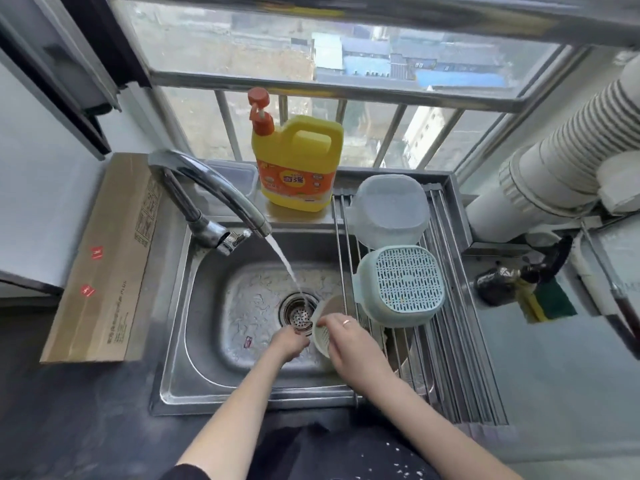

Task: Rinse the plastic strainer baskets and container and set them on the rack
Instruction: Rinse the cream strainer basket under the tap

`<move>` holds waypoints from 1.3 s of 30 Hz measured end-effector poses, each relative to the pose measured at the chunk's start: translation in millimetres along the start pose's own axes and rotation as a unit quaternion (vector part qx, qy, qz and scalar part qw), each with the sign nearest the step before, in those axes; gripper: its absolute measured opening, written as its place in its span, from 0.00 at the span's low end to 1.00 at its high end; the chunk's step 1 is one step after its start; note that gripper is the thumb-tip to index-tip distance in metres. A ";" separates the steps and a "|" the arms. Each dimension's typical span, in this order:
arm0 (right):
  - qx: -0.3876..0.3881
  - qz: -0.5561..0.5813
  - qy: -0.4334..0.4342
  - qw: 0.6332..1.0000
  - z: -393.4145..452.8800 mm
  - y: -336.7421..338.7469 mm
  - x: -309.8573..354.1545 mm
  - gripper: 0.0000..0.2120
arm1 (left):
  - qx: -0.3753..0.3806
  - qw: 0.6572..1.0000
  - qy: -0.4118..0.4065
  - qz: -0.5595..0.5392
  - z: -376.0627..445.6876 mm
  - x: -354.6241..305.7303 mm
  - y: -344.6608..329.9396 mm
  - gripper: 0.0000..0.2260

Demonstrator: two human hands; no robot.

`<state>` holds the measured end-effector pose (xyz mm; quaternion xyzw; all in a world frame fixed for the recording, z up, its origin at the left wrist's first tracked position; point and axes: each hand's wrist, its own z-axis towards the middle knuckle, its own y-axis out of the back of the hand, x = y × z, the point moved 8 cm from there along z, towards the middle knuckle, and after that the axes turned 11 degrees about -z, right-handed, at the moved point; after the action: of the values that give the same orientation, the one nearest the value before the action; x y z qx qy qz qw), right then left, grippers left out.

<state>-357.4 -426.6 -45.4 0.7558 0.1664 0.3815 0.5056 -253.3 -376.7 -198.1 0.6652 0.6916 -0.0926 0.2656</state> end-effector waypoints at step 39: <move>-0.120 0.217 -0.246 0.937 23.2 10.3 23.7 0.10 | -0.040 0.930 -0.148 -0.334 -97.7 -31.0 118.6 0.20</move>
<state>-326.0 -430.7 -31.2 0.7777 -0.1782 0.3008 0.5225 -163.0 -345.0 -73.9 0.3634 0.8297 -0.2458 0.3453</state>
